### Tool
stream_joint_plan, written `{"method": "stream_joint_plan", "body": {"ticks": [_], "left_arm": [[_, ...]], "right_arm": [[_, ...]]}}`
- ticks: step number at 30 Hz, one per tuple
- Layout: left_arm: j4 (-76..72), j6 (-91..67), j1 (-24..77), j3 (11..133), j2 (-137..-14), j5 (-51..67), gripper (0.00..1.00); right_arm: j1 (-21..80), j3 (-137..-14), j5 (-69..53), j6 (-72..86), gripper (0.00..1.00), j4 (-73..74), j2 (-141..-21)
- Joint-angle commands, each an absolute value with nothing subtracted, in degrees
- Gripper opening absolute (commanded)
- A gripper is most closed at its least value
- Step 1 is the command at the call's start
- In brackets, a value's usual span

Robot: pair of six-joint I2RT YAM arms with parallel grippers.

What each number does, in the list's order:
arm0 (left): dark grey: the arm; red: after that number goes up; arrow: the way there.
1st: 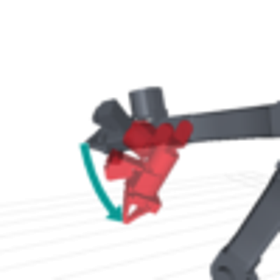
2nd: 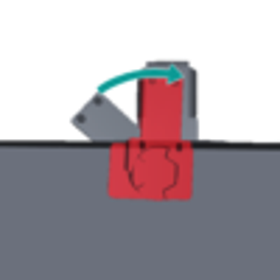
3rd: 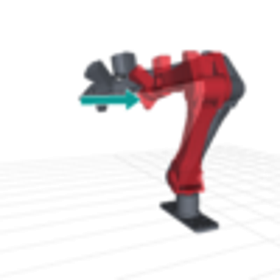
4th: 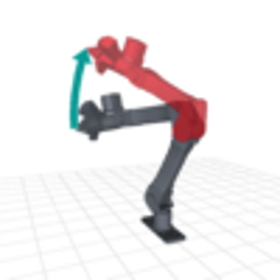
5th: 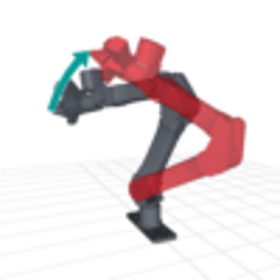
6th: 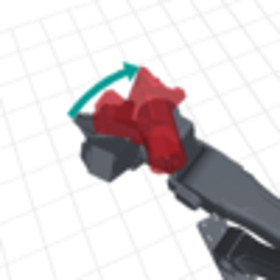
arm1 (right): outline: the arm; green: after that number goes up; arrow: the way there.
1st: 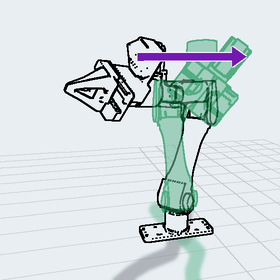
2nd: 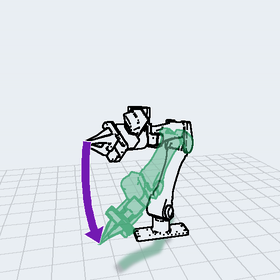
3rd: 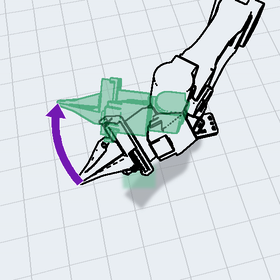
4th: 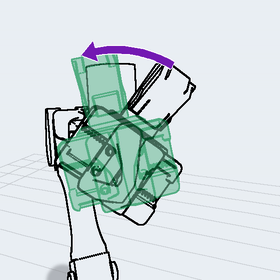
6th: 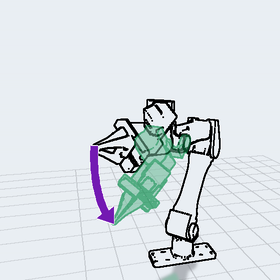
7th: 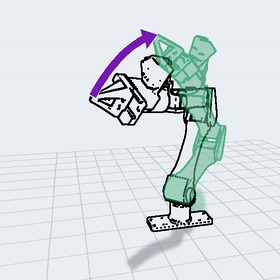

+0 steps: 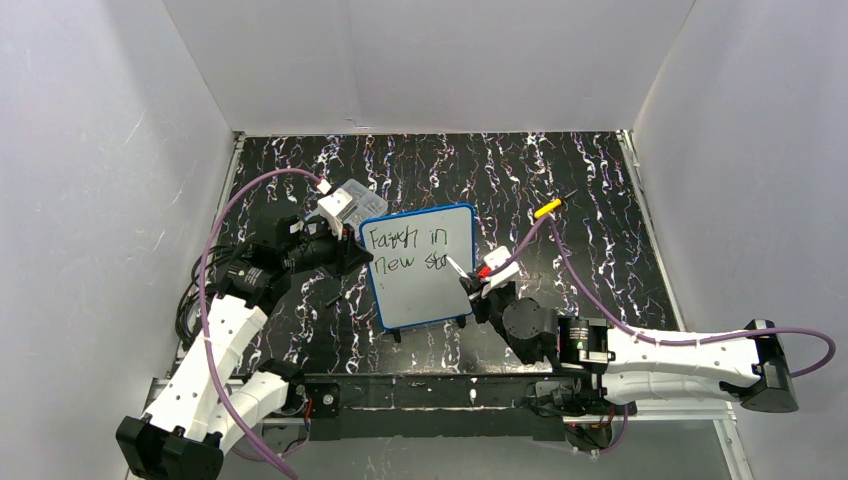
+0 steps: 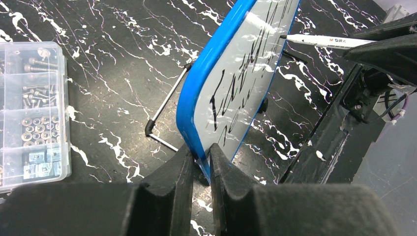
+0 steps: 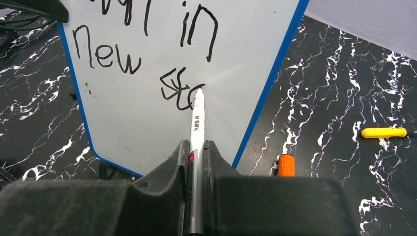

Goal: Write a sentence on the whiteboard

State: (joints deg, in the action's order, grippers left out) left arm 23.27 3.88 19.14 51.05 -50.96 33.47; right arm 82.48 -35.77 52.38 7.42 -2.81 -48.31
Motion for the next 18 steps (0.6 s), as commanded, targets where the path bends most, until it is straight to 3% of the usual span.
{"method": "stream_joint_plan", "body": {"ticks": [1,18], "left_arm": [[27.3,5.2,19.7,49.7,-52.5,33.5,0.0],[27.3,5.1,19.7,49.7,-52.3,33.6,0.0]], "right_arm": [[82.2,-36.9,54.4,8.5,0.01,-3.6,-47.5],[82.2,-36.5,54.0,15.0,0.01,4.6,-46.7]]}}
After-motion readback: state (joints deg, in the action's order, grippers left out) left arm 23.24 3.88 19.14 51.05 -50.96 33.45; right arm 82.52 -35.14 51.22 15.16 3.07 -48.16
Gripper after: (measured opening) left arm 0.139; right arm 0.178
